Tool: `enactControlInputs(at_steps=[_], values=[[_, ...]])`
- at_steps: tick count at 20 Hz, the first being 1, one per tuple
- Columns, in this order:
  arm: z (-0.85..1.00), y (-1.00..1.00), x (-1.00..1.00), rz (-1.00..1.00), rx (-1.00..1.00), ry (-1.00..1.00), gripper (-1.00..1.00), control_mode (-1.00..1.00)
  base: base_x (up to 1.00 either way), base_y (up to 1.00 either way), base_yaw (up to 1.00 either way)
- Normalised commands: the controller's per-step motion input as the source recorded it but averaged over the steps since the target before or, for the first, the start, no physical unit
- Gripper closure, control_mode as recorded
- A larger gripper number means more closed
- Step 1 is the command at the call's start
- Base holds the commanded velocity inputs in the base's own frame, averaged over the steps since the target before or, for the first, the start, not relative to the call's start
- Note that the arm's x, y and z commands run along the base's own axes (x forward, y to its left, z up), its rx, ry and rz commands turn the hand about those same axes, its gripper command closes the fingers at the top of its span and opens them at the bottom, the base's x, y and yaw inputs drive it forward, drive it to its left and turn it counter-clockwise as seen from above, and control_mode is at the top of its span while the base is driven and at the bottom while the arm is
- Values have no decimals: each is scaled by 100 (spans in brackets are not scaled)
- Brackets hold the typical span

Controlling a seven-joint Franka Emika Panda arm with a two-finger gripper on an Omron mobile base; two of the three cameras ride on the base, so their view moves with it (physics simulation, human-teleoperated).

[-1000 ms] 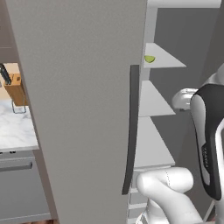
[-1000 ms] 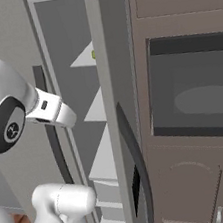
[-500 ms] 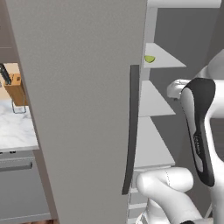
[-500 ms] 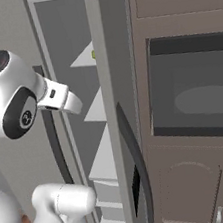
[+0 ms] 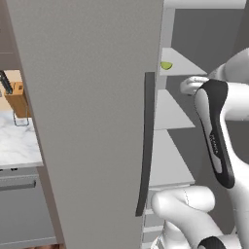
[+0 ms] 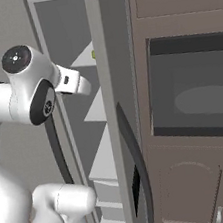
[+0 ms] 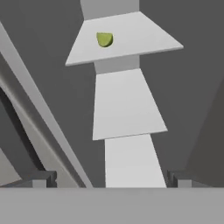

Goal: Take the bell pepper and lemon wedge out of the freezer and place them in the tupperware container on the counter. Then put the tupperware containing the vegetables back in the freezer.

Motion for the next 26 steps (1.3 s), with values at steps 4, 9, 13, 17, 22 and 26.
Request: enactControlInputs(at_steps=[4,9,13,17,22,26], values=[[26,-14,33,3,0,0,-100,-100,0,0,0],[1,0,40,4,0,-1,-100,-100,0,0,0],[0,-1,54,2,0,0,-100,-100,0,0,0],[0,-11,47,0,0,-4,-100,-100,0,0,0],[0,-13,46,0,0,-1,-100,-100,0,0,0],[0,-5,47,0,0,0,-100,-100,0,0,0]])
